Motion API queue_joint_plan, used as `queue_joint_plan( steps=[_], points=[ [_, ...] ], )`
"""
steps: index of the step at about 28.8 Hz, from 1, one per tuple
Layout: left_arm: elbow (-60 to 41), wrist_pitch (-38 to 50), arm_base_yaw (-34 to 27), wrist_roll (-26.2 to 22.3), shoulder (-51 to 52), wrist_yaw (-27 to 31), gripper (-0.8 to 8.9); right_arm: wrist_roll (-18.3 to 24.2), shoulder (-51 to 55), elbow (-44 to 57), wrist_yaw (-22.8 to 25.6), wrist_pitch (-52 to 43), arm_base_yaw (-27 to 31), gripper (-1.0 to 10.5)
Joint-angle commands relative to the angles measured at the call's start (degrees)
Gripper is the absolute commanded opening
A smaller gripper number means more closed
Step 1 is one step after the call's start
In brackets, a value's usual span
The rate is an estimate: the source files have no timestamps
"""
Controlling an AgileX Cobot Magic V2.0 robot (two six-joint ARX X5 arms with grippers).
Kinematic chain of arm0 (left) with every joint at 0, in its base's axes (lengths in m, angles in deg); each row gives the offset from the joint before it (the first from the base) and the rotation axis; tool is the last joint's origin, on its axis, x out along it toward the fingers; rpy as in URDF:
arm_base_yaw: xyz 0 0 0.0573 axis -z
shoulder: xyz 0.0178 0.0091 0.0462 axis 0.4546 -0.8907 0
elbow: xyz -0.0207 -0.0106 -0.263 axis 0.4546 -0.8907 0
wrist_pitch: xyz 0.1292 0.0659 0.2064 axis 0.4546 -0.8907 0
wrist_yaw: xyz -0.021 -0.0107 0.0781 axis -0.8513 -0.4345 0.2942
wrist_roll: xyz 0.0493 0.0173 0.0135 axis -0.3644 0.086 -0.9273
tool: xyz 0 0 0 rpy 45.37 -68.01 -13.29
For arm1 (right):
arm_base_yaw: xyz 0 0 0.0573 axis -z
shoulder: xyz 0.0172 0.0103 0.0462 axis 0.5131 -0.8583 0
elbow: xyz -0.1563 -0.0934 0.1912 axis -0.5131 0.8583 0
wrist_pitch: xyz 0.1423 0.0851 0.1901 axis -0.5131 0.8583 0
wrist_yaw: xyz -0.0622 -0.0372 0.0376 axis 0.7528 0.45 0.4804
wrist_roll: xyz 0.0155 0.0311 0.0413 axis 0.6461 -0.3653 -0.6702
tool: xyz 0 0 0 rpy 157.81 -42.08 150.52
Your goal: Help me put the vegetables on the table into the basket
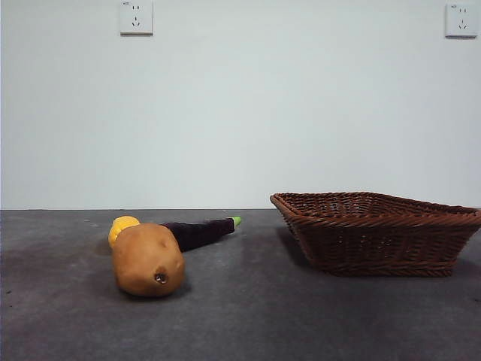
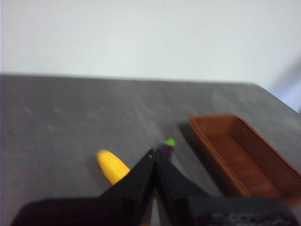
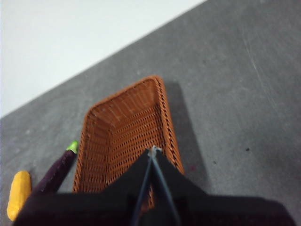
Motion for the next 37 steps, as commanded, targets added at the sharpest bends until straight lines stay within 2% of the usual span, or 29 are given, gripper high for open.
queue_joint_plan(
  steps=[1,4,6,10,14,17,19,24,28,34,37],
  points=[
    [3.1,-3.9,-0.1,0.3,-4.0,-5.0,-0.05,-0.4,-2.9,-3.1,-0.2,3.4,0.0,0.0],
    [5.5,-7.9,-0.1,0.3,-8.4,-11.4,-0.04,-0.3,-6.3,-5.8,-1.6,7.0,0.0,0.0],
    [6.8,-10.7,-0.1,0.4,-11.3,-14.7,-0.04,0.6,-8.6,-7.5,-4.5,8.3,0.0,0.0],
    [7.6,-14.1,0.2,0.3,-16.3,-16.5,-0.04,3.8,-16.0,-12.5,-10.5,12.9,0.0,0.2],
    [7.6,-15.8,1.1,-0.6,-20.3,-16.5,-0.04,9.1,-27.7,-19.9,-11.4,20.1,-0.1,2.0],
    [7.6,-15.5,1.6,-0.8,-22.3,-16.5,-0.04,12.7,-36.5,-25.1,-11.5,24.5,-0.1,4.4],
    [7.6,-15.6,1.8,-0.8,-23.5,-16.5,-0.04,14.3,-42.1,-28.3,-11.5,26.3,-0.1,5.3],
    [7.6,-15.6,2.8,-0.9,-25.6,-16.2,-0.04,19.0,-54.9,-36.2,-11.4,27.4,-0.1,5.4],
    [7.6,-15.6,3.5,-2.4,-26.9,-15.9,-0.04,21.1,-66.0,-45.9,-11.1,30.2,-0.1,5.4],
    [7.6,-15.6,3.8,-2.9,-28.9,-15.8,-0.04,22.8,-81.3,-60.1,-11.1,34.3,-0.1,5.4],
    [7.6,-15.6,3.8,-3.2,-29.2,-14.1,-0.04,23.3,-86.1,-63.2,-11.1,35.3,-0.1,5.4]
  ],
)
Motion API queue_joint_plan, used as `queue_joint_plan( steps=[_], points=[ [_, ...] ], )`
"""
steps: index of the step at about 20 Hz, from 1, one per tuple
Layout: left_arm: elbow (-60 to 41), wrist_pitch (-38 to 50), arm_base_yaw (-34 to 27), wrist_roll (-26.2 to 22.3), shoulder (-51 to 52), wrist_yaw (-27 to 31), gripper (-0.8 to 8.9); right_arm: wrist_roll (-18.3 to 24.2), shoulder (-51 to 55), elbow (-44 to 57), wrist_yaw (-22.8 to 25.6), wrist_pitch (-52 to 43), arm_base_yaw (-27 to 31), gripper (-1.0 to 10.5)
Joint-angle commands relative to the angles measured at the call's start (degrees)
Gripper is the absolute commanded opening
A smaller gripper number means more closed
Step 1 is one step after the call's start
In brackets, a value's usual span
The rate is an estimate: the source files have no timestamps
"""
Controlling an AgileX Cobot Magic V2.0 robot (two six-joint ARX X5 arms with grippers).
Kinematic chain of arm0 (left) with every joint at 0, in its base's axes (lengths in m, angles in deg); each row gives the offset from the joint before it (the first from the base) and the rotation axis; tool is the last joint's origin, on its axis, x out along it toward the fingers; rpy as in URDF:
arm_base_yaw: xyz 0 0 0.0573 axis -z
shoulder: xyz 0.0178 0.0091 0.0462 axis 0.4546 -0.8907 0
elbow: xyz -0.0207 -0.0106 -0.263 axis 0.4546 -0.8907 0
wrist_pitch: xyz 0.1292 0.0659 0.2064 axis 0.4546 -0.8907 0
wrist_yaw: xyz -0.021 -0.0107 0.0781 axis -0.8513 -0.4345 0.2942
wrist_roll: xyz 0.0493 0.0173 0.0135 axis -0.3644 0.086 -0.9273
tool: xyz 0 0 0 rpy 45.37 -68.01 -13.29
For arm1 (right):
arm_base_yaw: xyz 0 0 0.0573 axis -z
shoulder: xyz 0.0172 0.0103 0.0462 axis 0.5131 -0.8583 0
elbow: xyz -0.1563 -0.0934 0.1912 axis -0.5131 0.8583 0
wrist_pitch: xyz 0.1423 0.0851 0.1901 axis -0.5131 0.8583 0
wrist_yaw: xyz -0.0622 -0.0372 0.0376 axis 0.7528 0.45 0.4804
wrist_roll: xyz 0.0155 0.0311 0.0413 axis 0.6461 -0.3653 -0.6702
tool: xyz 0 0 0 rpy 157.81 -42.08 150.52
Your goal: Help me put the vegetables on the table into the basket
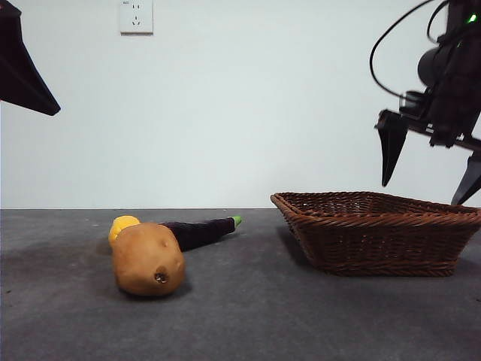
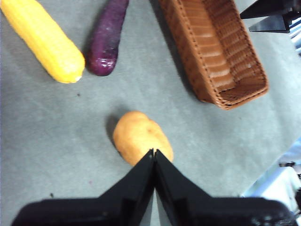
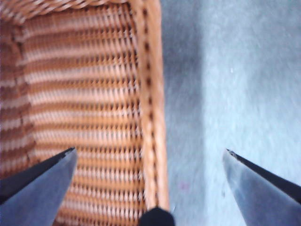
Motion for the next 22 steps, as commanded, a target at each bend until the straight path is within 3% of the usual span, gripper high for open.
queue_joint_plan(
  steps=[1,4,10,13,16,19,22],
  points=[
    [0.0,0.3,0.1,-1.1,-0.3,1.7,-0.04,1.6,-2.9,-0.7,0.2,0.4,-0.1,5.3],
    [0.0,0.2,0.1,-1.1,-0.3,2.0,-0.04,2.6,-5.0,-0.6,0.2,1.7,-0.1,4.9],
    [0.0,0.3,0.1,0.5,-0.5,2.1,-0.04,5.7,-5.2,-0.5,-0.8,3.5,-0.1,0.1],
    [0.1,0.3,0.1,2.3,-0.5,2.5,-0.04,6.6,-5.2,-0.5,-0.9,3.4,-0.1,-0.1],
    [0.9,-0.3,0.1,4.9,-0.6,8.6,0.00,6.5,-4.8,-0.6,-0.8,3.9,0.1,-0.1],
    [6.6,-7.3,0.2,2.4,-3.6,15.6,0.02,6.5,-2.3,-0.6,-0.4,4.2,0.1,-0.1],
    [15.2,-13.1,1.7,1.3,-10.4,23.7,2.12,6.6,2.4,-0.6,-0.4,4.6,0.0,-0.1]
  ],
)
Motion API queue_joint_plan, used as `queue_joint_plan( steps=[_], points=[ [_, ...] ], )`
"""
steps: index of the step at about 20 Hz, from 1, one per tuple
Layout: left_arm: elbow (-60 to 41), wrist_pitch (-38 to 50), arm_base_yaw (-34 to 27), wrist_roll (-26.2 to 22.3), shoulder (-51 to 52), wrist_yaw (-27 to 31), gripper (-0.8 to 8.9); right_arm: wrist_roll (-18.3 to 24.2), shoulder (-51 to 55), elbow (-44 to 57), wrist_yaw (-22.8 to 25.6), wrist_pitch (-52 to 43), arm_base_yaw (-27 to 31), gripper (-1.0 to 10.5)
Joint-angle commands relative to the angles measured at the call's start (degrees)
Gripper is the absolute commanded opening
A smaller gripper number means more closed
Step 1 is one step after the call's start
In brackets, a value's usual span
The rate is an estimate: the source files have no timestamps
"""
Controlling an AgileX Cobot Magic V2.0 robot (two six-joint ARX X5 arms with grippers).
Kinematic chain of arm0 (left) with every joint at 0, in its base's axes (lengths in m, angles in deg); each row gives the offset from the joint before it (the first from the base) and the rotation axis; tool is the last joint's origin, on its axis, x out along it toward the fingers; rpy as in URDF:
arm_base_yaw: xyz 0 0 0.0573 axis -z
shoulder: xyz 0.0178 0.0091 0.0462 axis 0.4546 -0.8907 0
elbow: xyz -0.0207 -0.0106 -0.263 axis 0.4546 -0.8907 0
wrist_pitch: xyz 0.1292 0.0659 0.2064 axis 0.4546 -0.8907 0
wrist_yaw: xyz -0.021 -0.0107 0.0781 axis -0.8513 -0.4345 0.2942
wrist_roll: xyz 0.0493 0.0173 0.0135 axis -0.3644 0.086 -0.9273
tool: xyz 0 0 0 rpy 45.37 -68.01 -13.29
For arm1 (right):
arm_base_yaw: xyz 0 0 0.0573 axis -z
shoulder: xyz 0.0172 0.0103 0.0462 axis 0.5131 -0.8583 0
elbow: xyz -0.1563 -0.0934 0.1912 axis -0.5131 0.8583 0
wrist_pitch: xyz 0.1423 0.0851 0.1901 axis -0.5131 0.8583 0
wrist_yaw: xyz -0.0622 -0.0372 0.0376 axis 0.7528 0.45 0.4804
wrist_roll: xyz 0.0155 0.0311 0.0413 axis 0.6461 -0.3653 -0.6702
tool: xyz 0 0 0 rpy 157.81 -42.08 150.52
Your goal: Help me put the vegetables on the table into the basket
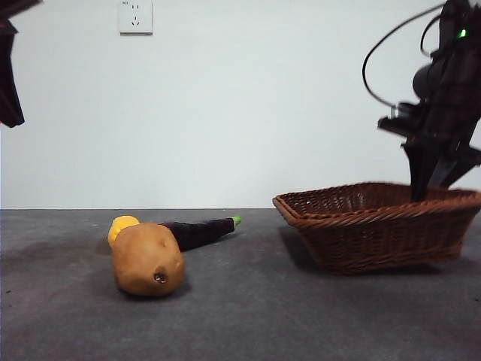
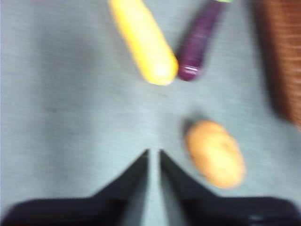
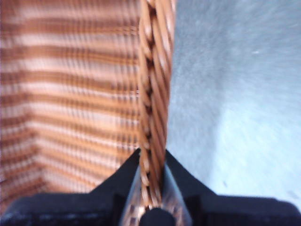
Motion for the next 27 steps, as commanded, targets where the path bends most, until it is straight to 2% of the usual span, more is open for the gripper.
queue_joint_plan(
  steps=[1,4,7,11,15,18,22,27],
  points=[
    [5.3,-1.8,1.2,-1.2,-5.6,3.5,2.36,0.5,4.4,0.2,0.1,0.3,0.1,-0.1],
    [13.9,-4.8,2.5,-0.8,-16.0,4.3,3.48,1.8,10.8,0.2,0.3,3.1,0.1,-0.1],
    [24.3,-10.6,2.5,-0.7,-28.2,4.2,5.17,2.5,18.1,0.2,0.3,6.1,0.0,-0.1],
    [36.3,-13.8,2.9,-0.4,-40.5,4.2,5.17,3.1,27.2,0.2,0.3,9.2,0.0,-0.1],
    [42.6,-13.1,3.5,2.5,-47.6,5.1,5.16,3.4,33.1,0.2,0.3,11.5,0.0,-0.1],
    [43.8,-11.9,4.3,2.8,-51.3,8.9,5.07,3.5,36.0,0.2,0.3,12.4,0.0,-0.1],
    [43.8,-8.9,6.1,3.9,-53.9,9.0,5.02,3.5,37.9,0.2,0.3,13.5,0.0,-0.1],
    [43.8,-9.0,9.3,3.4,-56.3,13.9,5.02,3.5,38.0,0.2,0.3,14.1,0.0,-0.1]
  ],
)
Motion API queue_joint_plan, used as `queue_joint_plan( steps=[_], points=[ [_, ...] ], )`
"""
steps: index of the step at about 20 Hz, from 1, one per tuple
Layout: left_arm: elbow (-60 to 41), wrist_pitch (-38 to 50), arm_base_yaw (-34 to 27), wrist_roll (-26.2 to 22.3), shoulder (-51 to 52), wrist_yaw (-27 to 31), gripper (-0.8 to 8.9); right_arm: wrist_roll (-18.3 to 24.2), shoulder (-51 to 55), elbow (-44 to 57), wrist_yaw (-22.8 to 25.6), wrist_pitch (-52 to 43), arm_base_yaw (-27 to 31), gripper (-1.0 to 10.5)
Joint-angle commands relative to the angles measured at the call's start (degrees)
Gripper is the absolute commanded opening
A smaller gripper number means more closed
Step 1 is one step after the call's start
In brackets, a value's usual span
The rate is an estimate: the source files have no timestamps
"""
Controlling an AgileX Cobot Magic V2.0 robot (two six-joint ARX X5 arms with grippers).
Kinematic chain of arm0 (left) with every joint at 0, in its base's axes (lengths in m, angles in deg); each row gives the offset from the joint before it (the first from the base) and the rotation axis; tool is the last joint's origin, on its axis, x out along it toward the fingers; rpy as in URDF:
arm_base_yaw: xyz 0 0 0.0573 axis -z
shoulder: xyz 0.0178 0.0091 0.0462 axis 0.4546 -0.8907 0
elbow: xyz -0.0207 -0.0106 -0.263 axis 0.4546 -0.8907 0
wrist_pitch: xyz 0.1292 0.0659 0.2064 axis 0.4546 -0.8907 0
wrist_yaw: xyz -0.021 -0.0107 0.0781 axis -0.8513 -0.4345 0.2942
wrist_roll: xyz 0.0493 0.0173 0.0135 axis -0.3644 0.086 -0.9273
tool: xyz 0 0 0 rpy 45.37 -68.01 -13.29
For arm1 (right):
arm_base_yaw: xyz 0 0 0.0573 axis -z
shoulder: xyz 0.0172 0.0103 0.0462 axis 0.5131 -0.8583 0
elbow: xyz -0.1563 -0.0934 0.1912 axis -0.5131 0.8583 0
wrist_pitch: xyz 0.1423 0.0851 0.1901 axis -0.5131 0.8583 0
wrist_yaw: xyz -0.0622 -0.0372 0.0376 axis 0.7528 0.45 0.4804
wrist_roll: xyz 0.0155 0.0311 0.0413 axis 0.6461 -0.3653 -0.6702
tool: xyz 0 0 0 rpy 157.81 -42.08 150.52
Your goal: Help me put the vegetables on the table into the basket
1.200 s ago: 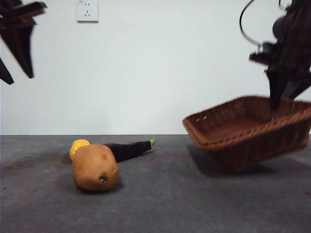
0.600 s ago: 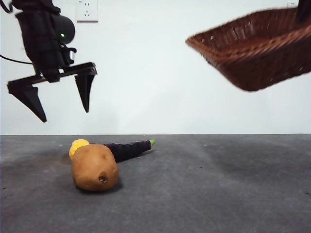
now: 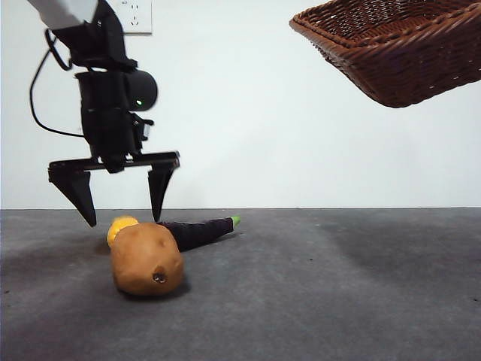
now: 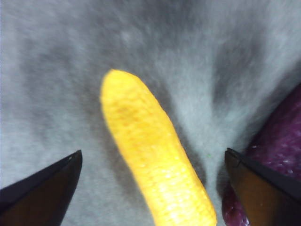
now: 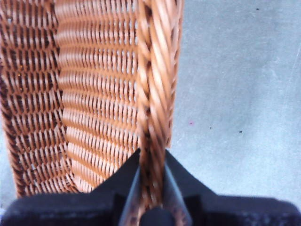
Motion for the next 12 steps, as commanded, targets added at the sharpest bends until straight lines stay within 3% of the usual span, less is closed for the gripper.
queue_joint_plan(
  steps=[1,7,12],
  points=[
    [-0.1,-0.3,0.8,0.0,-1.9,0.5,5.02,0.2,0.3,0.2,-0.6,1.3,-0.1,-0.1],
    [-0.1,-0.8,0.5,0.2,-2.5,0.5,4.95,0.2,0.3,0.2,-0.6,1.3,-0.1,-0.1],
    [-0.1,-0.5,0.2,-0.4,-3.6,-0.4,2.61,0.2,0.3,0.2,-0.6,1.3,-0.1,-0.1]
  ],
)
